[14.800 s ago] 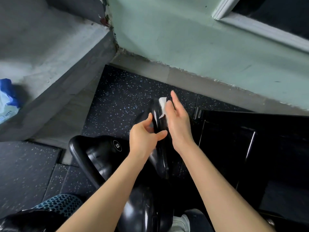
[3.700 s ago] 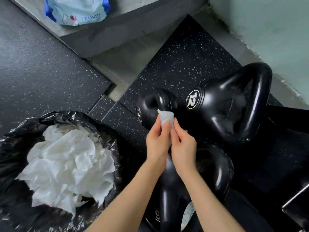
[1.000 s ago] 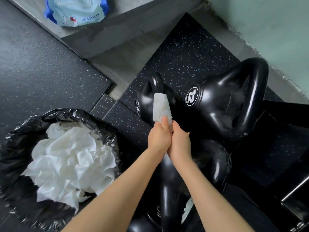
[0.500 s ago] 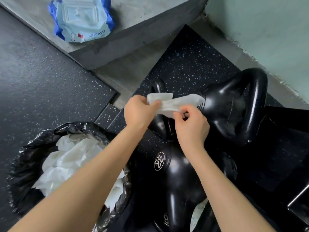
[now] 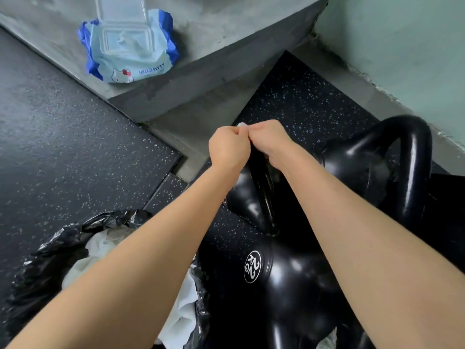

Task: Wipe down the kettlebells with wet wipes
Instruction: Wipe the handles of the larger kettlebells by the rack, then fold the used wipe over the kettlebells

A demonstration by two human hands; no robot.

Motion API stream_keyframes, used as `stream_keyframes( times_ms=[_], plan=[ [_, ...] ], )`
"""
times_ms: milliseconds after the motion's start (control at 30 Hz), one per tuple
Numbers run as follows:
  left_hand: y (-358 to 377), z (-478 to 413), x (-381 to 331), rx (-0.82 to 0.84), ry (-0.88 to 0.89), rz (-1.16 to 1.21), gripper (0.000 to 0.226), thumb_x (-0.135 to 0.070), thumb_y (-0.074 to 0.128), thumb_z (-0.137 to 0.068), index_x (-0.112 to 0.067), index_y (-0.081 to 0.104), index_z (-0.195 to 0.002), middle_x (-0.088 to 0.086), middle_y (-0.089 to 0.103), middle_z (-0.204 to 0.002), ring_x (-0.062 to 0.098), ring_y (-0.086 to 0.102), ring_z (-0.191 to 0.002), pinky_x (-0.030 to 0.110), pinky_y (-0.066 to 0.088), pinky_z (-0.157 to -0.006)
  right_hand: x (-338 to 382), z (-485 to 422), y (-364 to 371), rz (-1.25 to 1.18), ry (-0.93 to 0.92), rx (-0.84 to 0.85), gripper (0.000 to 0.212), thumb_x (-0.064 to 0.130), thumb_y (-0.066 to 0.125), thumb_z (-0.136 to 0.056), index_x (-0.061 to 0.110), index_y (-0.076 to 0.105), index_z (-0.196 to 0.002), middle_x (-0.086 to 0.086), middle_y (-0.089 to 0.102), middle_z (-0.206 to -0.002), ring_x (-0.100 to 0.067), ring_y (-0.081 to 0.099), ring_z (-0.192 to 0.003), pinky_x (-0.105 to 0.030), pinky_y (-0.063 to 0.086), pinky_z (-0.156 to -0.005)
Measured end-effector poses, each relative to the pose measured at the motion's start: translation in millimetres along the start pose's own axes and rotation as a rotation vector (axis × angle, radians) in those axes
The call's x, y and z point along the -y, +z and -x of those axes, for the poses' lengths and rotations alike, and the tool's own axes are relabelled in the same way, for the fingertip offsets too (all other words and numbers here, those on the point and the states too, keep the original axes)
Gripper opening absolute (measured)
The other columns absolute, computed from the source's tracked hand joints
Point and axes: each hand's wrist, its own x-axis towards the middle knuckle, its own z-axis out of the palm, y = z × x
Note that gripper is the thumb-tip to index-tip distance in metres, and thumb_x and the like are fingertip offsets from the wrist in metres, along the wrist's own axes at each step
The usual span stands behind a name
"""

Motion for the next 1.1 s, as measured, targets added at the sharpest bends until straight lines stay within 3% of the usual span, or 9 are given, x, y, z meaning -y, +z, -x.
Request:
stream_keyframes(
  times_ms=[67,133,200,333,567,700,800,900,1100],
  plan=[
    [3,5,14,0.095,-0.056,0.110,0.046,-0.037,0.047,-0.093,-0.005,0.057,-0.061,0.005,0.047,-0.059,0.017,0.041,-0.058,0.024,0.042,-0.058,-6,10,0,-0.024,-0.069,0.020,0.020,0.029,0.061,-0.079,0.016,0.076,-0.074,-0.006,0.073,-0.075,-0.025,0.069,-0.077,-0.036,0.058,-0.070],
    [1,16,32,0.154,-0.052,0.242,0.028,-0.038,0.052,-0.089,-0.022,0.074,-0.083,-0.002,0.064,-0.082,0.013,0.057,-0.076,0.035,0.053,-0.082,-15,31,-1,-0.012,-0.179,-0.029,0.027,0.036,0.057,-0.079,0.016,0.075,-0.078,-0.012,0.073,-0.082,-0.028,0.068,-0.086,-0.044,0.056,-0.080],
    [-2,32,47,0.188,-0.041,0.393,0.021,-0.031,0.056,-0.090,-0.036,0.070,-0.104,-0.005,0.069,-0.098,0.011,0.063,-0.092,0.034,0.051,-0.093,-25,53,-4,0.027,-0.253,-0.058,0.029,0.037,0.057,-0.083,0.014,0.074,-0.087,-0.010,0.074,-0.090,-0.024,0.068,-0.091,-0.040,0.053,-0.084],
    [-3,69,65,0.169,0.010,0.355,0.025,-0.026,0.057,-0.090,-0.046,0.069,-0.098,-0.005,0.059,-0.078,0.010,0.046,-0.074,0.031,0.043,-0.071,-44,93,-8,0.195,-0.312,-0.123,0.026,0.031,0.053,-0.093,0.022,0.070,-0.109,0.000,0.073,-0.089,-0.016,0.062,-0.083,-0.030,0.046,-0.075],
    [-32,121,71,0.248,-0.061,0.156,0.027,-0.017,0.061,-0.089,-0.019,0.068,-0.115,-0.014,0.065,-0.091,0.001,0.054,-0.085,0.021,0.044,-0.085,-58,156,0,0.280,-0.182,-0.130,0.029,0.025,0.047,-0.096,0.023,0.064,-0.120,-0.012,0.069,-0.110,-0.025,0.061,-0.100,-0.013,0.029,-0.065],
    [-54,133,55,0.305,-0.089,0.086,0.028,-0.014,0.057,-0.090,-0.014,0.066,-0.117,-0.007,0.064,-0.081,0.007,0.049,-0.074,0.020,0.041,-0.072,-43,174,2,0.234,-0.109,-0.134,0.026,0.023,0.049,-0.096,0.019,0.068,-0.113,-0.009,0.068,-0.112,-0.023,0.060,-0.101,-0.018,0.036,-0.072],
    [-66,143,46,0.302,-0.089,0.047,0.030,-0.012,0.058,-0.089,-0.013,0.066,-0.118,0.000,0.069,-0.094,0.008,0.053,-0.078,0.020,0.043,-0.075,-35,186,-1,0.202,-0.087,-0.149,0.026,0.020,0.050,-0.095,0.017,0.069,-0.112,-0.006,0.067,-0.114,-0.021,0.060,-0.101,-0.016,0.036,-0.072],
    [-79,157,38,0.263,-0.090,0.062,0.029,-0.008,0.061,-0.086,-0.012,0.068,-0.114,-0.001,0.071,-0.105,0.008,0.060,-0.086,0.021,0.048,-0.083,-28,203,-9,0.091,-0.065,-0.159,0.023,0.016,0.054,-0.092,0.013,0.070,-0.109,-0.005,0.069,-0.112,-0.020,0.062,-0.101,-0.027,0.047,-0.085],
    [-113,208,16,0.154,-0.111,0.102,0.015,-0.004,0.066,-0.080,-0.015,0.073,-0.089,-0.002,0.067,-0.076,0.009,0.057,-0.064,0.025,0.049,-0.068,-12,253,-31,-0.150,-0.009,-0.077,0.026,0.002,0.064,-0.079,0.017,0.064,-0.100,-0.016,0.070,-0.097,-0.030,0.067,-0.091,-0.048,0.054,-0.086]
  ],
)
